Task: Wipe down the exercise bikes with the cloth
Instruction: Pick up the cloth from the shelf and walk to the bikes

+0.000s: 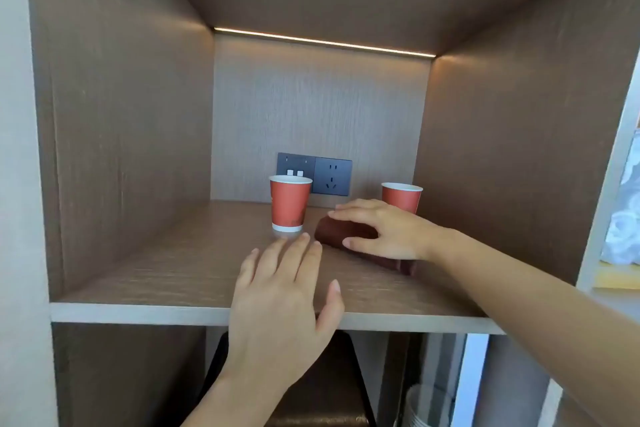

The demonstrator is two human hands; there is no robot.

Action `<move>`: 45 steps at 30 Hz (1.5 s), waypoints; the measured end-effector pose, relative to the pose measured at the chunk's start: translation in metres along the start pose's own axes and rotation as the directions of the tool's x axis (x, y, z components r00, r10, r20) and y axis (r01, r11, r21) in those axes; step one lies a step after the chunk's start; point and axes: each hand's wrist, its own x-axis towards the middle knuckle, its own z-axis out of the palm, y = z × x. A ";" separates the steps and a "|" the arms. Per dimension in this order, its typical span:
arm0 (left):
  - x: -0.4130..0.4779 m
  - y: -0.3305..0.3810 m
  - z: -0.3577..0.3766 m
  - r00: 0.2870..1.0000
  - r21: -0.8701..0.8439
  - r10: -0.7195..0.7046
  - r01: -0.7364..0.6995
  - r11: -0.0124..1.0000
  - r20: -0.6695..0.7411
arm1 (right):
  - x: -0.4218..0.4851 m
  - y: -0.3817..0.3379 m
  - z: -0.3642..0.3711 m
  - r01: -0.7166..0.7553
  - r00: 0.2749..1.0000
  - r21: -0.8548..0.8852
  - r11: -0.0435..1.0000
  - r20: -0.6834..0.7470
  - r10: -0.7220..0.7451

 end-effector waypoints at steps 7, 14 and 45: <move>0.000 -0.002 0.007 0.997 0.002 0.039 -0.039 0.999 -0.070 | 0.012 0.006 0.006 -0.120 0.984 0.105 0.987 0.145 0.104; -0.004 -0.002 0.003 0.989 -0.132 0.075 -0.091 0.987 -0.125 | 0.007 0.001 0.007 -0.116 0.972 0.127 0.985 0.219 0.087; -0.031 -0.018 -0.031 0.998 -0.487 0.021 0.009 0.873 0.056 | -0.045 -0.064 -0.008 0.102 0.988 0.246 0.964 0.085 -0.126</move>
